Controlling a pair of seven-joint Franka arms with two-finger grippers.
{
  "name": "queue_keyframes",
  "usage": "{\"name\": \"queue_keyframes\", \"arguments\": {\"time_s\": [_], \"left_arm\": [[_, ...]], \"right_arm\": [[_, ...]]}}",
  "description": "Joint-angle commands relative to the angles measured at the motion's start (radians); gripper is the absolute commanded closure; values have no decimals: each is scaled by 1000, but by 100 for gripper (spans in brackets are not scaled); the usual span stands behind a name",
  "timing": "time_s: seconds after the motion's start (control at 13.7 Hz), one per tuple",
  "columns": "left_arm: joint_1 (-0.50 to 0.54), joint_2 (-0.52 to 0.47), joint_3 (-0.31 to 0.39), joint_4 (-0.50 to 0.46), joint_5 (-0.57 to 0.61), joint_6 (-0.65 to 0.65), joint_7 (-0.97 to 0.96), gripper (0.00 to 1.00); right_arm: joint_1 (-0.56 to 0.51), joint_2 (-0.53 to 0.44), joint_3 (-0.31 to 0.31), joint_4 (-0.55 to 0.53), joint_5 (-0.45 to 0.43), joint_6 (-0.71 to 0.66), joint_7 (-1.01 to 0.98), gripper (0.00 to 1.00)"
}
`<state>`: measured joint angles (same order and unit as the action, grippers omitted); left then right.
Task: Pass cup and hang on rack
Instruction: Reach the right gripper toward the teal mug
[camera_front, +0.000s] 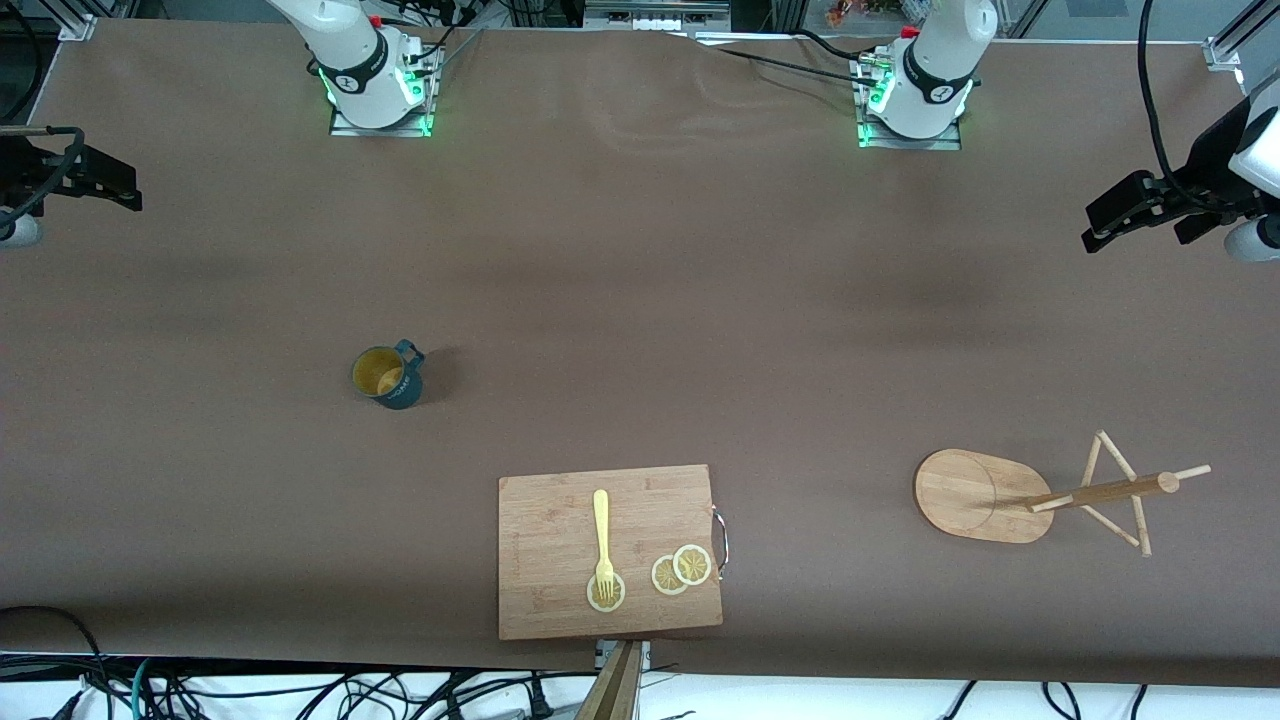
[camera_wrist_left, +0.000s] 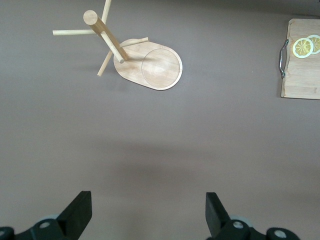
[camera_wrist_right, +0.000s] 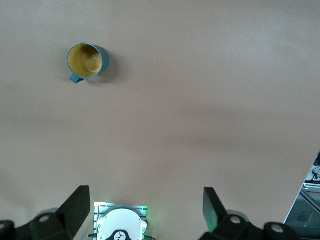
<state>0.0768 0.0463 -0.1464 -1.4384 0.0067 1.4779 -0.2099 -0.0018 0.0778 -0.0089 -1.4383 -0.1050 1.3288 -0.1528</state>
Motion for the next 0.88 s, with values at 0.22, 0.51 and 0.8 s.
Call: {"name": "queue_keyframes", "arguments": {"time_s": [0.22, 0.51, 0.8], "left_arm": [[5, 9, -2, 26, 16, -10, 6, 0], [6, 9, 2, 26, 15, -10, 6, 0], [6, 9, 4, 26, 15, -10, 7, 0]], "right_arm": [[-20, 10, 21, 26, -13, -19, 15, 0], [-20, 29, 21, 26, -13, -14, 9, 0], [-17, 75, 23, 22, -8, 13, 12, 0]]}}
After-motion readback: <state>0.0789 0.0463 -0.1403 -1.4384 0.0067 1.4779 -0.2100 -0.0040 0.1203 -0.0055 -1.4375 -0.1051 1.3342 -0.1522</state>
